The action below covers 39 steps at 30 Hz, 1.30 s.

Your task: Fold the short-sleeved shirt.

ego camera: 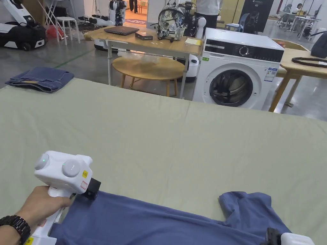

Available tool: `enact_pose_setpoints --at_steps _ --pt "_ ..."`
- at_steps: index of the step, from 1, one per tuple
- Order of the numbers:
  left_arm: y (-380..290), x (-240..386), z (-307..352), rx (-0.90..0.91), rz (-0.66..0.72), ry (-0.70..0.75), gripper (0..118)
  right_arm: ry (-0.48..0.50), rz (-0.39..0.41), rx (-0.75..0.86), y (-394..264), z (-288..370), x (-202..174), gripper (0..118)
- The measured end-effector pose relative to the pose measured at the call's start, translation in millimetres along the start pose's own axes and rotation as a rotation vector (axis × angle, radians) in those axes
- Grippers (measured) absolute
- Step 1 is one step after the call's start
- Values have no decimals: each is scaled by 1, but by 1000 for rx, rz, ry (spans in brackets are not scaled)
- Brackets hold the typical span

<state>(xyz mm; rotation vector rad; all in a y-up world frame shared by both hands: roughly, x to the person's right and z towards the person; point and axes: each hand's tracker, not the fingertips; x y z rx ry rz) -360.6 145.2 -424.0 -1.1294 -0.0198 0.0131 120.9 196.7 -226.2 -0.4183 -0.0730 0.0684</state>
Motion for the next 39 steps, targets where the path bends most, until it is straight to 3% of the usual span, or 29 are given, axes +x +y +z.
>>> enact_pose_setpoints --at_steps 4,8,10,13,22,23,26,28,29,33,35,37,39 --pt "2 -11 -11 -16 37 -11 50 6 4 -15 -2 -1 -2 0" --pt "5 -19 -15 -8 51 -4 22 12 -4 -25 -6 -1 -2 0" --pt "1 -11 -13 -9 33 -11 20 13 -4 -29 -6 -2 -2 0" --pt "-2 -6 -14 -7 52 -28 0 13 -12 -39 -6 -3 0 0" --pt "-21 -4 34 160 40 -76 0 -13 -48 -157 26 -32 55 1" --pt "-23 -4 41 182 39 -70 0 -6 -56 -204 33 -43 67 7" --pt "-34 -7 64 232 63 -89 0 38 -38 -381 50 -87 96 41" --pt "-39 -6 73 256 61 -94 0 64 -19 -451 49 -120 111 70" --pt "-42 -3 82 261 59 -89 0 59 -2 -494 49 -135 115 74" --pt "-54 -2 88 278 56 -84 0 49 88 -618 37 -191 123 73" --pt "-59 -2 89 282 67 -89 0 50 75 -666 32 -209 127 73" --pt "-59 -5 84 272 76 -86 0 57 45 -727 33 -205 123 61" --pt "-62 -6 83 270 79 -87 0 80 35 -732 29 -209 123 61"
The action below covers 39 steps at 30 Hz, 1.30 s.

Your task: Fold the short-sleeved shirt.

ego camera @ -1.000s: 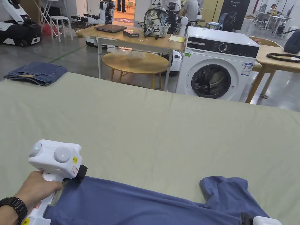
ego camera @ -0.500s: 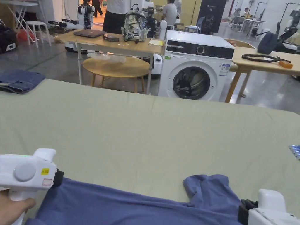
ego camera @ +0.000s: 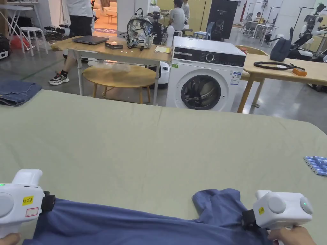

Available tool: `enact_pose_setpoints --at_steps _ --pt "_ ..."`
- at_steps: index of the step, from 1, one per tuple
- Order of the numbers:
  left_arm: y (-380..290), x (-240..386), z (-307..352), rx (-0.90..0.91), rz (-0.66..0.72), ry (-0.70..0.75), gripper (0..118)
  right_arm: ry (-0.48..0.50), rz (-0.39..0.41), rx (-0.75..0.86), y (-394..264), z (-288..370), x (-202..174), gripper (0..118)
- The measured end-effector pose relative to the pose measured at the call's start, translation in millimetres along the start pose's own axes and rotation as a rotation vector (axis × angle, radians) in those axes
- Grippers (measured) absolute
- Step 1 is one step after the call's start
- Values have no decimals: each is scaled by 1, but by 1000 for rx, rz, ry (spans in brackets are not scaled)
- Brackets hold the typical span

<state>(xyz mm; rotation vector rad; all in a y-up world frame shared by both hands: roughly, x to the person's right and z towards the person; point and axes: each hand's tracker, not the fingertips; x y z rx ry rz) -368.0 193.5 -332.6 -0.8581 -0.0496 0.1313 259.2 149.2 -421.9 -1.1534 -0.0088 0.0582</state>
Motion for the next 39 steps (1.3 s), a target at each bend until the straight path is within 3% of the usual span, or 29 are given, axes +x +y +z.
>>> enact_pose_setpoints --at_steps 2,3,5,6,11,24,39 --pt "-3 4 5 -5 2 2 0 -29 6 7 -1 7 -8 59" --pt "-4 4 5 -9 3 5 0 -35 6 13 -2 8 -9 49" --pt "-5 4 5 -11 11 5 0 -59 11 34 -2 11 -13 12" --pt "-5 6 6 -13 20 1 0 -50 16 33 -3 12 -13 0" --pt "-5 -3 12 -2 25 -10 0 -4 -67 148 -15 46 -7 0" --pt "-28 -16 91 114 33 -77 0 -8 -32 352 -98 171 -3 0" --pt "-145 -31 132 53 -53 -69 0 -25 -5 247 -231 190 -7 0"
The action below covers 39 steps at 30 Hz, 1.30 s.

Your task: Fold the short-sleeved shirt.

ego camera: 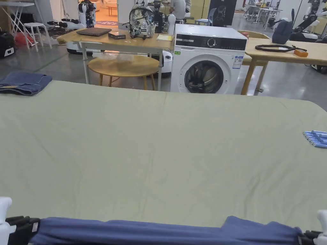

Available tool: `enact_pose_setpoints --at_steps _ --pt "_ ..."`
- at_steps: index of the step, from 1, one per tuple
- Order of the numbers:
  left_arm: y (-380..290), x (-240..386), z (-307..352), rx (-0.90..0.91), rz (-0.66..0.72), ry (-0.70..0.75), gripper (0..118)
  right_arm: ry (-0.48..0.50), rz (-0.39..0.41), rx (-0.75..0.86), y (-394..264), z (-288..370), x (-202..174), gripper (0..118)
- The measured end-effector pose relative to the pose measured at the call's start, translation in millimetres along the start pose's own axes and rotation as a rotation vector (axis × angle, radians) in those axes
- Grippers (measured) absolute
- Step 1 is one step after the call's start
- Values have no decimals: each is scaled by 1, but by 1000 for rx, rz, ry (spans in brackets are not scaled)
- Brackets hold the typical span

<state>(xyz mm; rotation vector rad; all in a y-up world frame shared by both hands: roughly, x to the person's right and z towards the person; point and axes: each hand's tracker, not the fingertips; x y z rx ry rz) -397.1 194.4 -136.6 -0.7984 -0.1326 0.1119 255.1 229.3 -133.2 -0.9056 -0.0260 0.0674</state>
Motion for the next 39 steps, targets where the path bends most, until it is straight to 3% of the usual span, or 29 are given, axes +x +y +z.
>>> enact_pose_setpoints --at_steps 7,14,16,17,18,19,20,26,35,37,39 --pt "-39 -5 -29 -162 -27 46 0 -24 -1 -111 -43 -45 3 0" --pt "-46 -2 -47 -173 -31 64 0 -53 26 -116 -56 -61 -5 2" --pt "-40 3 -43 -178 -35 73 2 -82 54 -111 -55 -58 -9 22" --pt "-37 4 -41 -179 -27 78 8 -121 82 -104 -52 -54 -12 41" --pt "-33 5 -37 -168 -9 80 19 -170 103 -95 -49 -47 -15 64" --pt "-29 9 -33 -152 6 81 31 -195 107 -81 -46 -40 -15 71" --pt "-25 12 -29 -125 14 91 37 -181 96 -56 -43 -32 -15 71" --pt "9 35 -18 76 18 40 39 -111 11 157 -11 6 -25 71" --pt "56 111 -18 426 -94 94 39 -87 -63 601 31 13 -98 71" --pt "64 128 -14 504 -124 119 39 -85 -91 691 39 20 -115 58" --pt "70 144 -7 575 -148 144 38 -90 -108 762 46 23 -128 26"
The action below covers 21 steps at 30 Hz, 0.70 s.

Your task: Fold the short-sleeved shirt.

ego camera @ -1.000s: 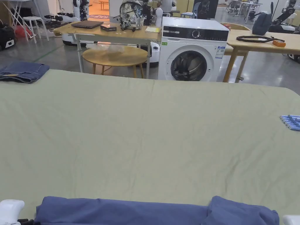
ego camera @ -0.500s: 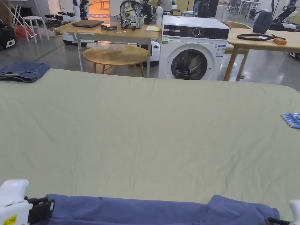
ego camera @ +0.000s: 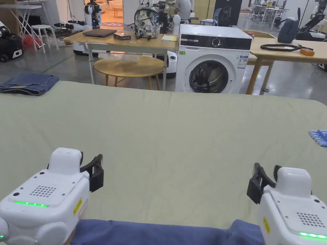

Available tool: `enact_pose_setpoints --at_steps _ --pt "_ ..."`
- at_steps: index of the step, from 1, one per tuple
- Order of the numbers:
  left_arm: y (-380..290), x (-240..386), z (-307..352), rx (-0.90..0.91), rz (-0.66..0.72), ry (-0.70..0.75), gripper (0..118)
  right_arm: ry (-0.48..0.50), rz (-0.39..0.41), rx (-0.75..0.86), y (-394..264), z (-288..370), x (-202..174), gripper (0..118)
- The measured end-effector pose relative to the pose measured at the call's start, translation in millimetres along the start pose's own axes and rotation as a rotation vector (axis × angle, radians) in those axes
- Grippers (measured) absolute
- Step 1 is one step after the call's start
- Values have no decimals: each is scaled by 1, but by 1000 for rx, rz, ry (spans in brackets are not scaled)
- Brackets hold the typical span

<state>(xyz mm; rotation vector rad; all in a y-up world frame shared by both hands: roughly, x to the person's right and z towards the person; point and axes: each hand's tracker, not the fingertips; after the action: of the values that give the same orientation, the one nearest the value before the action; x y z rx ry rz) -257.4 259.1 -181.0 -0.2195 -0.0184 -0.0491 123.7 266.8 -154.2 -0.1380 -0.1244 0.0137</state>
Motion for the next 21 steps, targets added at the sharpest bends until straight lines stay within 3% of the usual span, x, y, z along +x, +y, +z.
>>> enact_pose_setpoints --at_steps 1,3,4,16,21 --pt "4 5 2 30 -7 7 32 -11 -2 21 3 1 -6 15" --pt "12 16 6 89 -35 25 6 17 -16 58 10 1 -17 3" --pt "11 15 5 107 -49 46 0 23 -18 72 12 1 -21 0" --pt "17 -10 11 90 121 76 0 33 -21 94 17 -7 -46 0" --pt "-3 -57 13 -87 229 -52 0 54 -4 56 11 -10 -46 0"
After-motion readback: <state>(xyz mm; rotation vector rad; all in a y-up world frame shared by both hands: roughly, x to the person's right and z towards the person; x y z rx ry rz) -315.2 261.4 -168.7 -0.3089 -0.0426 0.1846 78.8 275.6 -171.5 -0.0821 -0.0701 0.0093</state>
